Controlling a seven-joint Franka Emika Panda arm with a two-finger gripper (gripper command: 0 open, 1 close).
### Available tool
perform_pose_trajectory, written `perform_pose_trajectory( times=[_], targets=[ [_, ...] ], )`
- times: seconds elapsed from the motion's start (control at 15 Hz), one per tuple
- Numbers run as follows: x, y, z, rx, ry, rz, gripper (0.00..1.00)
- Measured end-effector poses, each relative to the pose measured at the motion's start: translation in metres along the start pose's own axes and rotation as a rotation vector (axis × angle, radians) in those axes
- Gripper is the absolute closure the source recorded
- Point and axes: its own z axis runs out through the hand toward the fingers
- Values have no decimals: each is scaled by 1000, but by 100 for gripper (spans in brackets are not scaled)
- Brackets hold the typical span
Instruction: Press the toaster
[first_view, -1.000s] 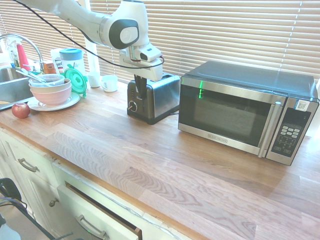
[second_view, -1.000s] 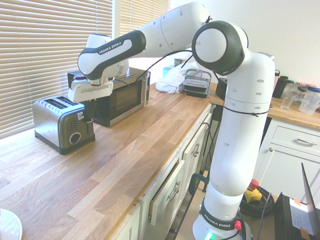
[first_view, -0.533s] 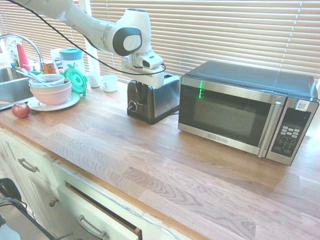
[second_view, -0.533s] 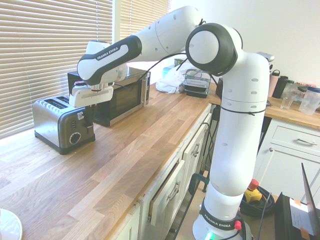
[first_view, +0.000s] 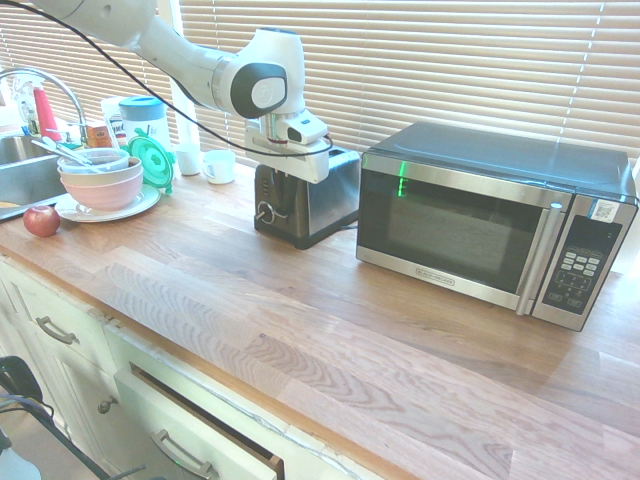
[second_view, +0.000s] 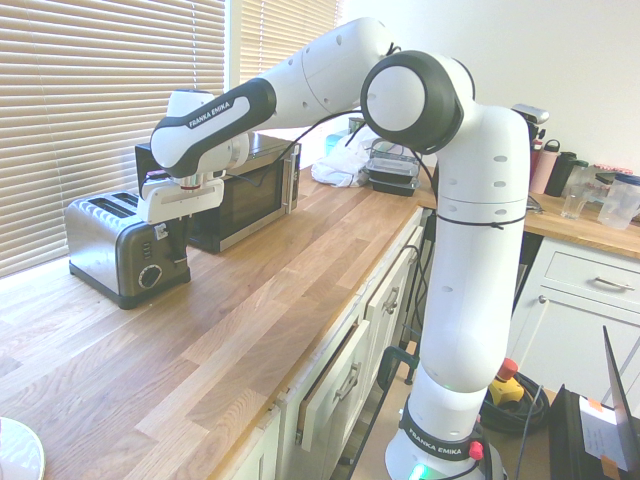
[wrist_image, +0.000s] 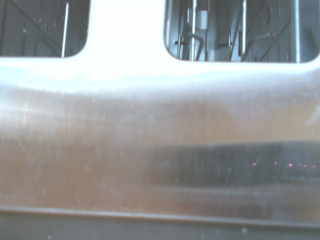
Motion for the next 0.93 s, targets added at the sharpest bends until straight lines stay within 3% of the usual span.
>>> perform_pose_trajectory(
  times=[0.93],
  targets=[
    [4, -2, 17, -24, -13, 7, 100]
  ],
)
